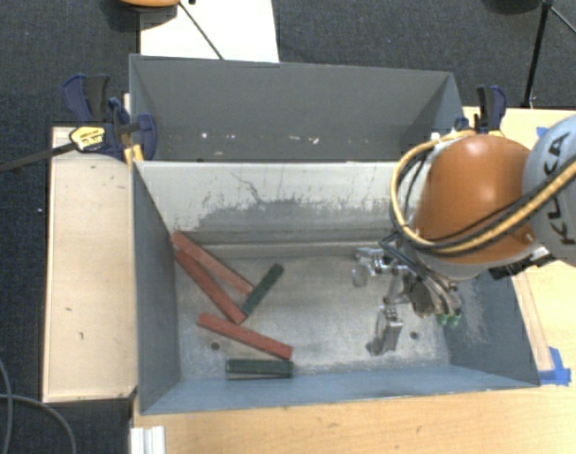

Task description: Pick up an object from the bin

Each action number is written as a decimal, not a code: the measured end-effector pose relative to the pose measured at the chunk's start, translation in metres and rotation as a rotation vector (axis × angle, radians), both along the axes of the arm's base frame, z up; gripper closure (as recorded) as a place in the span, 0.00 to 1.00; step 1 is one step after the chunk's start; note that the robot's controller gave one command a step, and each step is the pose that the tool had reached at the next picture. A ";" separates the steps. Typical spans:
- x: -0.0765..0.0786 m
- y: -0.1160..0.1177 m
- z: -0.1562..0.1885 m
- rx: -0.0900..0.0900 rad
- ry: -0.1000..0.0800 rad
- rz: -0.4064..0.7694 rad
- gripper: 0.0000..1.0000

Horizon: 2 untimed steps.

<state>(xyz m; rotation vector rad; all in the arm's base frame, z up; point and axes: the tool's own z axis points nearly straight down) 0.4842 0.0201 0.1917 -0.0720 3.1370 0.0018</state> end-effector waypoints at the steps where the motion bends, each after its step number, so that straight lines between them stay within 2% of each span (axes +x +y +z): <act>1: -0.002 0.032 -0.014 -0.003 0.003 0.058 0.00; 2: 0.021 0.065 -0.038 0.001 -0.001 0.285 0.00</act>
Offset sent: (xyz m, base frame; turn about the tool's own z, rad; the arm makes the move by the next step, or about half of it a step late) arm 0.0487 0.0680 -0.0667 -0.5172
